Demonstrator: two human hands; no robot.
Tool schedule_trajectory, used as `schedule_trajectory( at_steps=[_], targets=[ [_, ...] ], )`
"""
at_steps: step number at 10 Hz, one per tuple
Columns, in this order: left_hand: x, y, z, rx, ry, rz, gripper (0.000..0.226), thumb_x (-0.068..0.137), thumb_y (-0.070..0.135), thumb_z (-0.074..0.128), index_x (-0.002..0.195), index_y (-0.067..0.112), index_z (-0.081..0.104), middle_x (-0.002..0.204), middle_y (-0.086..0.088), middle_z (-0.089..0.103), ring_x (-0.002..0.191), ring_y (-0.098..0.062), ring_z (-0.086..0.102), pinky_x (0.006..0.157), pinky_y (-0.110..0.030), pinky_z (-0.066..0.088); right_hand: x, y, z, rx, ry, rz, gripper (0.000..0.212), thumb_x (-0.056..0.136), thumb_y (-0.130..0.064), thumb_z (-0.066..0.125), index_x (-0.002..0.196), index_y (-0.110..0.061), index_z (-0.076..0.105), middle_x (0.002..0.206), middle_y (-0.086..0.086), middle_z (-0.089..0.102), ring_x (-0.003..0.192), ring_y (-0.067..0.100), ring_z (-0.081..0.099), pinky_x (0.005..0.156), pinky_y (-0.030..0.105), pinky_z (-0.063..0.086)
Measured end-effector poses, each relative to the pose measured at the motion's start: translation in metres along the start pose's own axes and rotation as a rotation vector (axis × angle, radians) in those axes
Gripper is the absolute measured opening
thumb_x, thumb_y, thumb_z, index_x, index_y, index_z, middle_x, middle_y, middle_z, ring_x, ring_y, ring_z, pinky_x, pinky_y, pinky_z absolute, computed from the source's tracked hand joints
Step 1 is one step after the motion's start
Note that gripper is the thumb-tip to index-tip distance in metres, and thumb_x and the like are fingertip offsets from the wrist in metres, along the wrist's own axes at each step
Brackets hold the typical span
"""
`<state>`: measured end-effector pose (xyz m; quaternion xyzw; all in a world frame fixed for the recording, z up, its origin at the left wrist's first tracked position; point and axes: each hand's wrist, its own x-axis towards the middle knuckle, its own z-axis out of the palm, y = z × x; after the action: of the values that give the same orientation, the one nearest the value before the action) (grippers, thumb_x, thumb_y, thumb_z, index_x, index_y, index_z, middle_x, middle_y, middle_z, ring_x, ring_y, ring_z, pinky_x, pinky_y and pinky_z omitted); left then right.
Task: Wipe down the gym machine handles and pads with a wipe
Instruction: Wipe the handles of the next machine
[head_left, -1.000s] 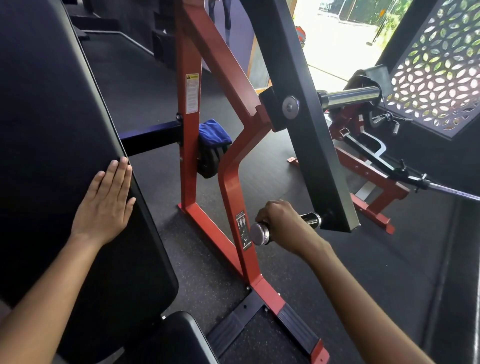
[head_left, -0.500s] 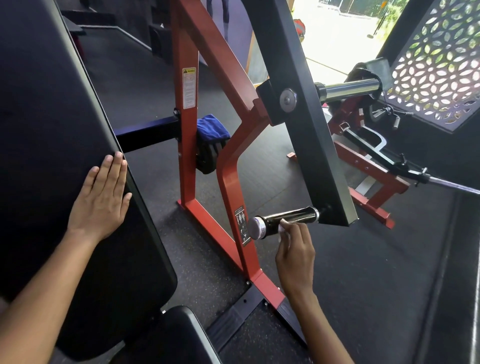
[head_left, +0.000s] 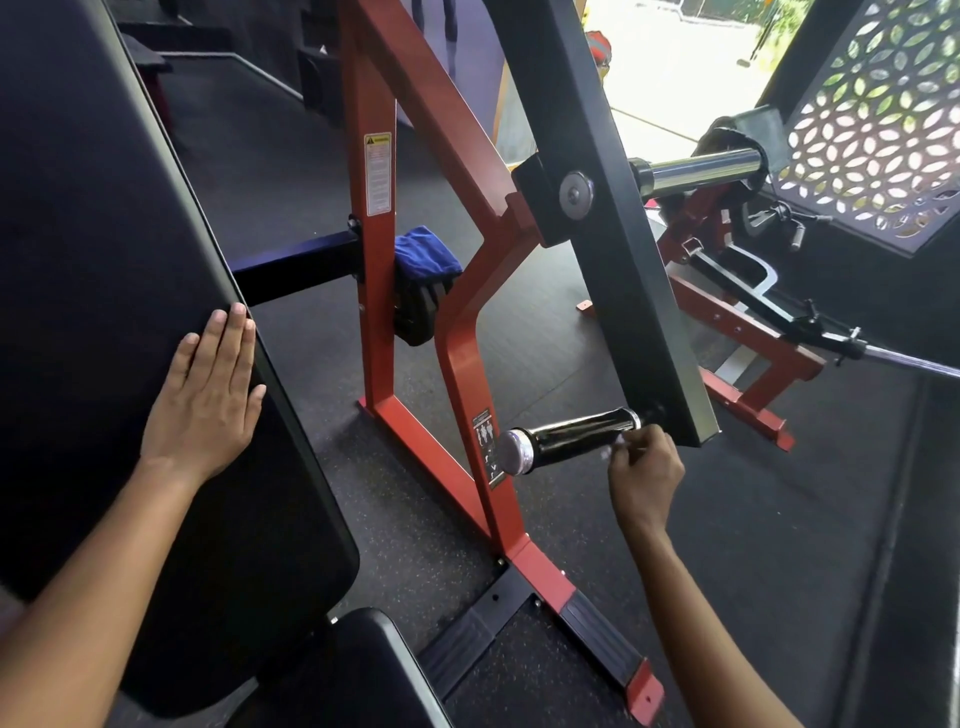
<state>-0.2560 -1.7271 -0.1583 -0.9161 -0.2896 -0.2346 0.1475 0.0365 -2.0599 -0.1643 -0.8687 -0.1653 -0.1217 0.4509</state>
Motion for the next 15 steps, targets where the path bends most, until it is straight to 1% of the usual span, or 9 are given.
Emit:
schedule_trajectory(
  at_steps=[2, 5, 6, 7, 8, 10, 12, 13, 15],
  targets=[
    [0.0, 0.0, 0.0, -0.001, 0.004, -0.003, 0.068, 0.093, 0.035, 0.016, 0.149, -0.002, 0.003, 0.159, -0.015, -0.001, 0.147, -0.03, 0.002, 0.119, -0.045, 0.003, -0.059, -0.044, 0.002, 0.188, -0.034, 0.071, 0.011, 0.083, -0.003, 0.065, 0.081, -0.013, 0.06, 0.081, 0.007, 0.064, 0.072, 0.015, 0.062, 0.064, 0.025, 0.053],
    [0.001, 0.001, -0.001, -0.003, -0.003, -0.005, 0.069, 0.092, 0.035, 0.018, 0.148, -0.003, 0.005, 0.159, -0.015, -0.001, 0.147, -0.029, 0.002, 0.12, -0.043, 0.001, -0.092, -0.07, -0.006, 0.401, -0.1, 0.174, 0.013, 0.082, -0.003, 0.066, 0.083, -0.015, 0.061, 0.081, -0.002, 0.066, 0.071, 0.008, 0.061, 0.067, 0.021, 0.053],
    [0.002, -0.001, -0.001, 0.007, 0.001, 0.002, 0.067, 0.098, 0.032, 0.033, 0.148, -0.002, 0.004, 0.159, -0.015, -0.001, 0.147, -0.029, 0.002, 0.12, -0.042, 0.0, -0.044, -0.038, -0.003, 0.745, 0.07, 0.778, 0.014, 0.087, 0.004, 0.057, 0.092, -0.009, 0.058, 0.101, 0.011, 0.065, 0.079, 0.015, 0.061, 0.068, 0.027, 0.056],
    [0.001, 0.0, -0.001, 0.015, 0.0, -0.005, 0.07, 0.097, 0.026, 0.042, 0.148, -0.003, 0.006, 0.159, -0.015, -0.001, 0.147, -0.029, 0.002, 0.12, -0.042, 0.001, -0.009, -0.019, -0.006, 1.23, 0.033, 1.177, 0.026, 0.091, 0.007, 0.043, 0.113, 0.001, 0.055, 0.111, 0.018, 0.06, 0.079, 0.02, 0.059, 0.068, 0.027, 0.057],
    [0.001, 0.0, -0.003, 0.028, 0.001, -0.002, 0.067, 0.096, 0.033, 0.026, 0.148, -0.003, 0.005, 0.159, -0.015, 0.0, 0.147, -0.029, 0.003, 0.12, -0.043, 0.002, 0.012, -0.013, -0.005, 1.365, -0.035, 1.288, 0.04, 0.094, 0.003, 0.033, 0.132, 0.003, 0.045, 0.114, 0.013, 0.059, 0.082, 0.022, 0.059, 0.085, 0.031, 0.049],
    [0.002, 0.0, -0.003, 0.054, -0.012, -0.011, 0.069, 0.092, 0.035, 0.018, 0.148, -0.003, 0.004, 0.159, -0.015, -0.002, 0.147, -0.028, 0.001, 0.12, -0.041, 0.0, 0.011, -0.029, 0.011, 1.496, -0.06, 1.335, 0.052, 0.098, -0.044, 0.03, 0.13, -0.007, 0.047, 0.126, 0.017, 0.055, 0.113, 0.032, 0.054, 0.096, 0.046, 0.041],
    [0.002, -0.002, -0.003, 0.075, -0.027, -0.009, 0.067, 0.095, 0.034, 0.024, 0.149, -0.002, 0.004, 0.159, -0.014, -0.003, 0.147, -0.027, 0.0, 0.12, -0.038, -0.004, -0.009, -0.044, 0.026, 1.756, -0.174, 1.279, 0.085, 0.084, -0.076, 0.017, 0.092, -0.005, 0.064, 0.083, 0.016, 0.067, 0.086, 0.029, 0.06, 0.092, 0.043, 0.043],
    [0.002, -0.003, -0.003, 0.079, -0.026, -0.008, 0.068, 0.098, 0.029, 0.037, 0.149, -0.002, 0.005, 0.159, -0.014, -0.004, 0.147, -0.027, -0.001, 0.12, -0.038, -0.003, -0.017, -0.053, 0.033, 1.874, -0.175, 1.269, 0.081, 0.088, -0.07, 0.015, 0.081, -0.005, 0.064, 0.073, 0.011, 0.065, 0.076, 0.024, 0.059, 0.087, 0.035, 0.044],
    [0.001, -0.001, -0.004, 0.088, -0.035, -0.011, 0.076, 0.091, 0.025, 0.045, 0.149, -0.002, 0.005, 0.159, -0.014, -0.004, 0.147, -0.027, -0.001, 0.12, -0.043, 0.005, -0.03, -0.065, 0.036, 1.848, -0.177, 1.222, 0.038, 0.097, -0.022, 0.031, 0.094, -0.011, 0.067, 0.07, 0.009, 0.07, 0.067, 0.023, 0.065, 0.068, 0.041, 0.049]
  ],
)
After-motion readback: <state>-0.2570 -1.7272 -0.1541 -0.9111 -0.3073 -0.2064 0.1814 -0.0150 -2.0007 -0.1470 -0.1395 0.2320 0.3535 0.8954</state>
